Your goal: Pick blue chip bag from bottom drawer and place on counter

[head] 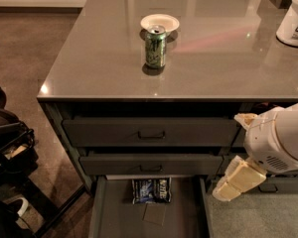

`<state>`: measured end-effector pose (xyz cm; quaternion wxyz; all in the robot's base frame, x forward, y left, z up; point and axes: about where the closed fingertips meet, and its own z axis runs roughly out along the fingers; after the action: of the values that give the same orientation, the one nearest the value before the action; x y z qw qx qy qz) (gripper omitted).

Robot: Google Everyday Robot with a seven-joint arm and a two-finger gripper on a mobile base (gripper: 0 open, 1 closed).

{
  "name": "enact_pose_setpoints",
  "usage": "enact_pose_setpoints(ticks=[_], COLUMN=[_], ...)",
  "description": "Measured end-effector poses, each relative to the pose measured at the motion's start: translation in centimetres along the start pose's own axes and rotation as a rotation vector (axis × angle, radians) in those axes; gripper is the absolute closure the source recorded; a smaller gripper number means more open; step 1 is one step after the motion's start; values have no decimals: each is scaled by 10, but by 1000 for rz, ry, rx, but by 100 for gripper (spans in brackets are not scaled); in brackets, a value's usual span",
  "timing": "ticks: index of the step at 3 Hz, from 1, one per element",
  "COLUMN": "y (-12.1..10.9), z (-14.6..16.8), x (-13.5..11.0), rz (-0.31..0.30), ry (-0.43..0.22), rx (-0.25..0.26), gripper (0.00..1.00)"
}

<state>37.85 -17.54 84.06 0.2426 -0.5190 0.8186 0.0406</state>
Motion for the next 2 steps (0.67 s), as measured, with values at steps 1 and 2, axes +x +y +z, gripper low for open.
enact_pose_setpoints(ticks=[1,2], y=[9,43], z=[11,72], x=[4,31], rz=[49,205], ry=[-33,-69], rx=[7,-26], gripper=[0,0])
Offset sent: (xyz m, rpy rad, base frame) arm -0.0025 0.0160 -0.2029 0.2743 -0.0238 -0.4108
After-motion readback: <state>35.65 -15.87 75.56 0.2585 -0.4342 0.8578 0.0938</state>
